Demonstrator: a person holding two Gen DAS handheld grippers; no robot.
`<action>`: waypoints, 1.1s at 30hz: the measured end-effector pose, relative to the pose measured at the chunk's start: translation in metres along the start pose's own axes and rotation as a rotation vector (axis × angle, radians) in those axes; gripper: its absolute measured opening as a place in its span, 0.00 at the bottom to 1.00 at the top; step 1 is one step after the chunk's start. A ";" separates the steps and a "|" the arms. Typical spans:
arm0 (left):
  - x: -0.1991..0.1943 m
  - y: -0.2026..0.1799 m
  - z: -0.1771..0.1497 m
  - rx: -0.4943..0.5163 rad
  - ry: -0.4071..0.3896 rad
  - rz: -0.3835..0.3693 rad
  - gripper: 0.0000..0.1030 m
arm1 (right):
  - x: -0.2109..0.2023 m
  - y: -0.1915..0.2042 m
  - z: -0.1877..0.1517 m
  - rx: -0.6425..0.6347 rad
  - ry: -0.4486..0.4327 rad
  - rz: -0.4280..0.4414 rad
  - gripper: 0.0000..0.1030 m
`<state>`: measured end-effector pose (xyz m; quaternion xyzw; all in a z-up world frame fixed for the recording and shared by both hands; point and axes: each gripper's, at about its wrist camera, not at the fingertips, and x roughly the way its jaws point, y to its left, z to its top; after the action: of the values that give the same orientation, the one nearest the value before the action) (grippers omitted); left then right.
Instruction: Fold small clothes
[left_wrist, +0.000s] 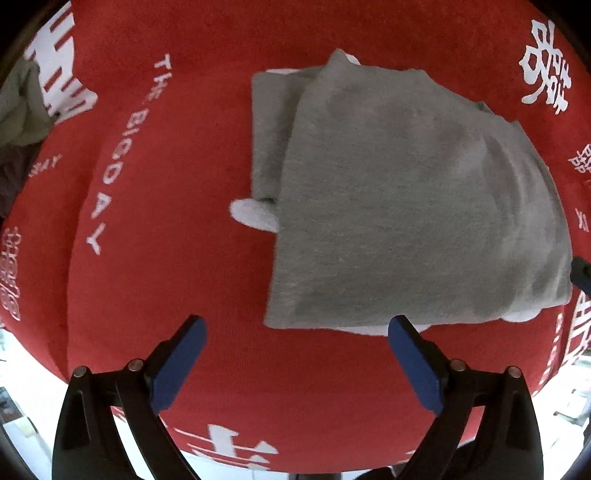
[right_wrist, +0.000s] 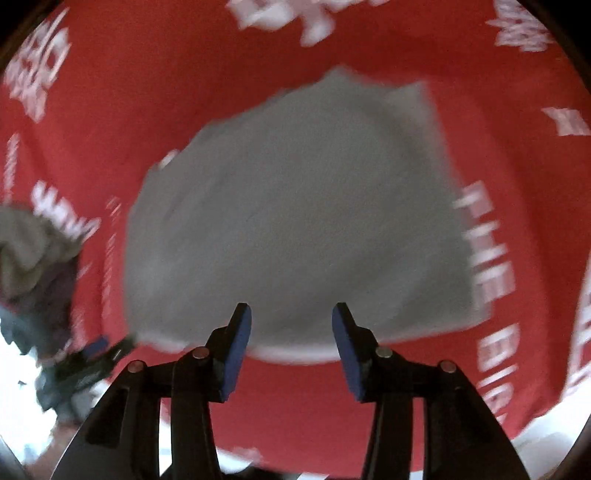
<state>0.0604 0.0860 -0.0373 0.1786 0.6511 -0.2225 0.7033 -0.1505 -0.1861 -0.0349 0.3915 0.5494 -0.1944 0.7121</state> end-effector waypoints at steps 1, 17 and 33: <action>0.002 -0.003 -0.001 -0.009 0.002 -0.001 0.96 | -0.004 -0.013 0.008 0.024 -0.023 -0.038 0.49; 0.007 -0.027 -0.007 -0.025 0.062 0.032 0.96 | -0.017 -0.053 -0.006 0.067 0.031 -0.193 0.49; 0.009 -0.026 -0.031 -0.074 0.079 0.034 0.96 | 0.006 0.025 -0.024 -0.099 0.128 0.020 0.55</action>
<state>0.0214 0.0805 -0.0478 0.1725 0.6831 -0.1790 0.6867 -0.1456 -0.1510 -0.0338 0.3728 0.5987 -0.1344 0.6961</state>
